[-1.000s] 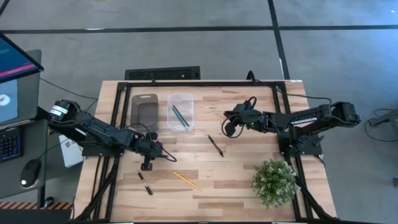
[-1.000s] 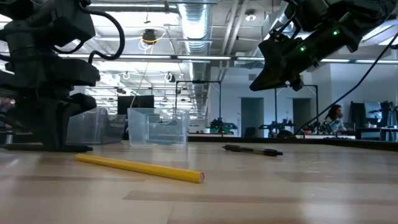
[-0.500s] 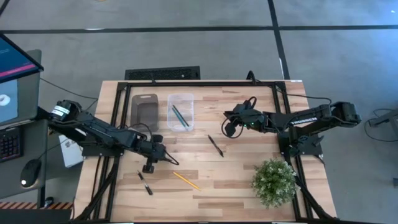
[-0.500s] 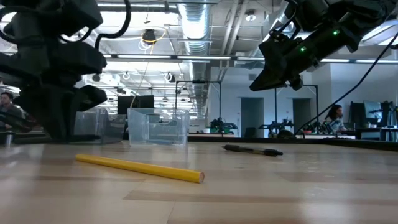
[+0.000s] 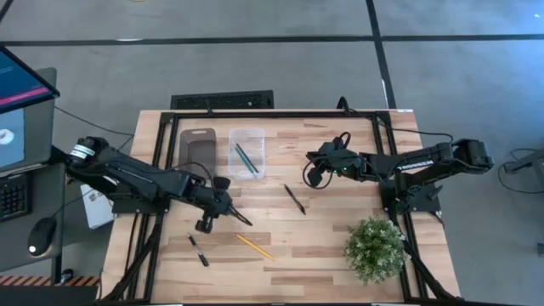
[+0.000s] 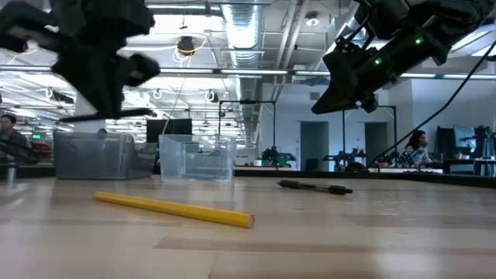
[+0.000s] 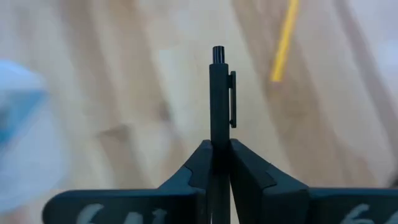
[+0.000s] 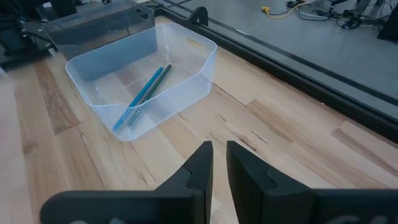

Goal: Sort pens & pencils
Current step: Put the top left black pen into the black bin

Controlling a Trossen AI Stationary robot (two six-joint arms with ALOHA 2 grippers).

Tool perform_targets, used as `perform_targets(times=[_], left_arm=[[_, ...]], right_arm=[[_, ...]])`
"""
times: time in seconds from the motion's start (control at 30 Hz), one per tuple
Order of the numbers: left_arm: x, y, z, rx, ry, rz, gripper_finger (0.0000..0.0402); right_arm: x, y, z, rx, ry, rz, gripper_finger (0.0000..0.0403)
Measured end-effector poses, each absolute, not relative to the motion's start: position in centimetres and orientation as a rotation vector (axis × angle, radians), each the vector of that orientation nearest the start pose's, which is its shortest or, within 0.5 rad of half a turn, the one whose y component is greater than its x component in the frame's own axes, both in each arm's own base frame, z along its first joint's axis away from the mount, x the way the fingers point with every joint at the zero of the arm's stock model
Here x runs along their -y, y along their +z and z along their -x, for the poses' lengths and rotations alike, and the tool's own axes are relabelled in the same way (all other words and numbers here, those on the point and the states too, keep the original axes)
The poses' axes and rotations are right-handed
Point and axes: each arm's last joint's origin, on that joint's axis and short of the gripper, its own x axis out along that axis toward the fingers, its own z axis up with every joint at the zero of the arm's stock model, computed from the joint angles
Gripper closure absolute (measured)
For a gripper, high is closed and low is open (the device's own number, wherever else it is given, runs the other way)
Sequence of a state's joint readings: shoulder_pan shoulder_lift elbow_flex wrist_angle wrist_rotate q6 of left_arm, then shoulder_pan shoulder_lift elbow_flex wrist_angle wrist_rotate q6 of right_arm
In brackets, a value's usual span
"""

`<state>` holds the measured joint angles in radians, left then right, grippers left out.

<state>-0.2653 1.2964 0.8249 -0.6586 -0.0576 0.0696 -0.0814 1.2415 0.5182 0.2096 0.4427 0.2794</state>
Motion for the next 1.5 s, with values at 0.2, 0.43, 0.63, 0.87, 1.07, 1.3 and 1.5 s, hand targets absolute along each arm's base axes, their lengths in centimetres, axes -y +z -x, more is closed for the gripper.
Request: perform_targets(times=[0.2, 0.43, 0.63, 0.87, 1.07, 1.3, 1.5], left_arm=[[4.7, 24.6, -22.6, -1.209, -0.086, -0.407, 0.0376], [2.1, 26.7, -22.0, -1.337, -0.024, -0.505, 0.0379], [-1.2, 26.6, -21.1, -1.487, 0.029, -0.469, 0.0379], [-5.1, 26.6, -19.5, -1.635, 0.082, -0.409, 0.038], [-7.0, 26.5, -19.0, -1.648, -0.101, -0.499, 0.0378], [-8.3, 24.0, -18.4, -1.654, -0.237, -0.574, 0.0378], [-8.8, 21.7, -18.0, -1.643, -0.306, -0.65, 0.0376]], right_arm=[[3.2, 19.0, -23.8, -0.435, -0.579, -0.174, 0.0336], [3.2, 18.8, -23.7, -0.464, -0.582, -0.168, 0.0336], [3.2, 18.7, -23.7, -0.465, -0.582, -0.168, 0.0336], [3.2, 18.7, -23.7, -0.465, -0.582, -0.168, 0.0336], [3.2, 18.7, -23.7, -0.465, -0.582, -0.168, 0.0336], [3.2, 18.5, -23.7, -0.475, -0.583, -0.165, 0.0336], [3.2, 18.5, -23.7, -0.475, -0.583, -0.165, 0.0336]])
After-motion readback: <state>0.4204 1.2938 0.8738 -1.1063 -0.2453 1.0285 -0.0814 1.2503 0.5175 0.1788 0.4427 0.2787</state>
